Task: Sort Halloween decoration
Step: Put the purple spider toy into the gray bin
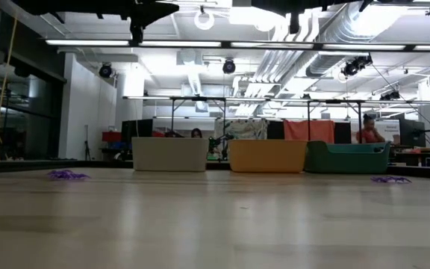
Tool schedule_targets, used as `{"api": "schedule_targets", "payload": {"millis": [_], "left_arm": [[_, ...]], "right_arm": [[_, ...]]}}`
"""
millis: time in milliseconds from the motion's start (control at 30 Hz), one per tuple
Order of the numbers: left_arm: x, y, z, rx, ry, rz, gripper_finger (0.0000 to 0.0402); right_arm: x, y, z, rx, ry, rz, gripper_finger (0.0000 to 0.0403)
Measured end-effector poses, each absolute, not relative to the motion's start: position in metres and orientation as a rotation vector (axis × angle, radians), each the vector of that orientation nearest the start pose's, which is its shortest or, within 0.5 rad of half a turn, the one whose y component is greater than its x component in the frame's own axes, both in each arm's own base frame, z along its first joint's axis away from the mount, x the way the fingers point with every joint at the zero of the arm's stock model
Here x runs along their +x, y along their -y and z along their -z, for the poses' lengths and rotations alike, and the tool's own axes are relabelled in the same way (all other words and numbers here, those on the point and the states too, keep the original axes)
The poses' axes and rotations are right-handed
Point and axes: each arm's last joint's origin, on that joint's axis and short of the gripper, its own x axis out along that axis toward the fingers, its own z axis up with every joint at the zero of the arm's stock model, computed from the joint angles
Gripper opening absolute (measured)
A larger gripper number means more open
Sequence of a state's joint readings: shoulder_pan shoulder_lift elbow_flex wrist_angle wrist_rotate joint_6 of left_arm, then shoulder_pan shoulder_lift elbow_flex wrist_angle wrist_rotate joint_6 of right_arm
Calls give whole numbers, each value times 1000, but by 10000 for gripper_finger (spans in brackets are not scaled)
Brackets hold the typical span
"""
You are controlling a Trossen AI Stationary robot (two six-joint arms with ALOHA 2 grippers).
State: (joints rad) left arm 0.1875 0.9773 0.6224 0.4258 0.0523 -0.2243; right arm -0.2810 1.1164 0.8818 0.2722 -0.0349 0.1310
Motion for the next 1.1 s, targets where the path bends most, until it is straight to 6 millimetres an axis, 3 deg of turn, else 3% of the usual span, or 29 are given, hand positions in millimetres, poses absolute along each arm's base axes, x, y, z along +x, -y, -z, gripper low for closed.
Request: {"api": "schedule_targets", "payload": {"millis": [167,267,400,700,867,1100], "left_arm": [[216,-40,-299,-217,67,-137,115],[216,-40,-296,-220,43,-141,115],[216,-40,-294,-222,23,-146,115],[216,-40,-288,-221,-45,-160,115],[216,-40,-286,-223,-57,-161,115],[215,-40,-285,-235,-74,-164,115]], "right_arm": [[243,69,-344,130,33,245,0],[243,69,-334,242,-54,258,5],[236,68,-304,412,-351,347,36],[213,42,-233,624,-1105,619,135],[220,36,-206,635,-1312,695,164],[238,33,-165,634,-1529,613,168]]}}
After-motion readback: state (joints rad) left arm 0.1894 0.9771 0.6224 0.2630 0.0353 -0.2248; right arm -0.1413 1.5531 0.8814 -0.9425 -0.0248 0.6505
